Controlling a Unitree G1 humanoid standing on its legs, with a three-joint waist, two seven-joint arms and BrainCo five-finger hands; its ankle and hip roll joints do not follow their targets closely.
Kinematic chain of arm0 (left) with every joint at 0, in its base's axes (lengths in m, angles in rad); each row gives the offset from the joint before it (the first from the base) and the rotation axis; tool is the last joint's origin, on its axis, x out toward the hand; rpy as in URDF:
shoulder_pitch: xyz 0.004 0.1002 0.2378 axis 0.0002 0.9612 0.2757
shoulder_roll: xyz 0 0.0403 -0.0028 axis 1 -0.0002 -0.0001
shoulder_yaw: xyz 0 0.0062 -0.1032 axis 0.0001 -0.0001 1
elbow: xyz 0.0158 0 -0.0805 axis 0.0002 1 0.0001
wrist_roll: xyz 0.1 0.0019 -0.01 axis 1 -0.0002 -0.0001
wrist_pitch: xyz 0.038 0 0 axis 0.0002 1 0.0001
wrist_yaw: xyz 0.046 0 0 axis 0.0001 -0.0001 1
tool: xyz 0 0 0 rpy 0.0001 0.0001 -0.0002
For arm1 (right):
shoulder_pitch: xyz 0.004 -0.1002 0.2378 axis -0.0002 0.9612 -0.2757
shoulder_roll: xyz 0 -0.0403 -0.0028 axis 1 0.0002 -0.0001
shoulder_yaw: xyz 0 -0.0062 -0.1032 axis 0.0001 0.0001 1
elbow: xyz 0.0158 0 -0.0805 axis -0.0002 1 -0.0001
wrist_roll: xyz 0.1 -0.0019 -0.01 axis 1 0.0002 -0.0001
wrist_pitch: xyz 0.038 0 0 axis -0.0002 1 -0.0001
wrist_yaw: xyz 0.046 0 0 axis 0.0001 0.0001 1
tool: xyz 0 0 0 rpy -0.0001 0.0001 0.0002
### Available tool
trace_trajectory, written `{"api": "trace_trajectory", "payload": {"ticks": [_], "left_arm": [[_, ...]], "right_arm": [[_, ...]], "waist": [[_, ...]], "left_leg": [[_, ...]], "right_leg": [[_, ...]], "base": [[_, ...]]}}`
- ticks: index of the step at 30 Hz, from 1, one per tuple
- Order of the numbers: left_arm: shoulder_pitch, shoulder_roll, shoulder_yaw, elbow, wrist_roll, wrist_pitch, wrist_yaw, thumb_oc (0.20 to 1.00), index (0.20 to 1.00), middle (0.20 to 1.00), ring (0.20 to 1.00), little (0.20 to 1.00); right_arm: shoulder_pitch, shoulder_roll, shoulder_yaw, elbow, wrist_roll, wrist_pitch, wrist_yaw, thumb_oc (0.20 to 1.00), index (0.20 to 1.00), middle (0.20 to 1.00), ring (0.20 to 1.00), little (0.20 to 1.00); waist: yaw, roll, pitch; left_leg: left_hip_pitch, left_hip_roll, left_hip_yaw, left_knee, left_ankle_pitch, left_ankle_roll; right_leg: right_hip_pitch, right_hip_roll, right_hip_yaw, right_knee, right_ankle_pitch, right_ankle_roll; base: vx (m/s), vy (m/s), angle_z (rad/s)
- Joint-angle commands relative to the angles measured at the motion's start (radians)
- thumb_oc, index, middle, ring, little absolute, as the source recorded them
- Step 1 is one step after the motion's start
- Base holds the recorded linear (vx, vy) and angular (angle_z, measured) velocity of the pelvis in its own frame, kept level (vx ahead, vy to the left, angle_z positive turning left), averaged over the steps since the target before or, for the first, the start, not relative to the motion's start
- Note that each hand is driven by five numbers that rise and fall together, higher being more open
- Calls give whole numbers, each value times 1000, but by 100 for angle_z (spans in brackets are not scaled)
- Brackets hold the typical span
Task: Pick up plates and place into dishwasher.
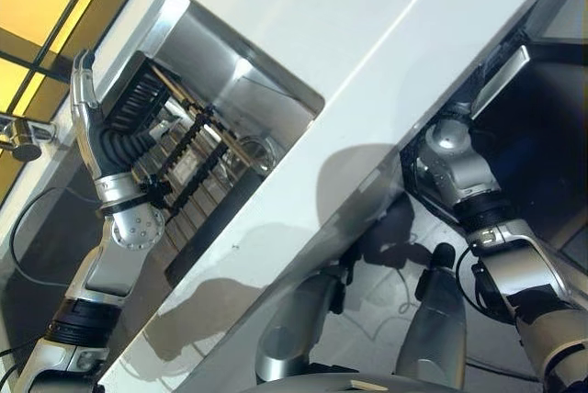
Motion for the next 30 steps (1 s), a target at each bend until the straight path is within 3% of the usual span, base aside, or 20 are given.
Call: {"api": "trace_trajectory", "payload": {"ticks": [1, 10, 16, 23, 30], "left_arm": [[-19, 58, 38, -41, -13, 14, 37, 1000, 1000, 1000, 1000, 1000], [-14, 36, 51, -58, 16, 52, 32, 1000, 1000, 1000, 1000, 1000], [-12, 25, 56, -57, 27, 79, 17, 1000, 1000, 1000, 1000, 1000], [25, -14, 44, -49, 55, 66, 34, 1000, 1000, 1000, 1000, 1000], [101, -68, 50, -53, 65, 31, 58, 1000, 1000, 1000, 1000, 1000]], "right_arm": [[-20, -30, -38, -114, -77, 14, -79, 1000, 1000, 1000, 1000, 1000], [150, -53, -105, -274, -139, 94, -151, 1000, 1000, 1000, 1000, 1000], [242, -67, -154, -309, -156, 88, -168, 1000, 1000, 1000, 1000, 1000], [450, 0, -214, -365, -135, -64, -267, 1000, 1000, 1000, 1000, 1000], [661, 42, -230, -392, -213, -152, -343, 1000, 1000, 1000, 1000, 1000]], "waist": [[-43, 41, 18], [-114, 12, -1], [-147, -1, -19], [-195, -12, -21], [-238, -16, -39]], "left_leg": [[-66, -38, 21, 126, -94, 36], [-29, -3, 33, 58, -80, 28], [-28, 6, 39, 57, -84, 26], [-19, 11, 70, 79, -105, 24], [21, -5, 120, 107, -142, 36]], "right_leg": [[105, -52, 102, -261, 142, 30], [100, 12, 151, -300, 141, 40], [87, 38, 178, -307, 140, 44], [94, 51, 208, -319, 147, 49], [132, 40, 243, -339, 163, 59]], "base": [[-51, -76, -20], [-38, -87, -28], [-12, -43, -34], [-1, 30, -25], [41, 154, -22]]}}
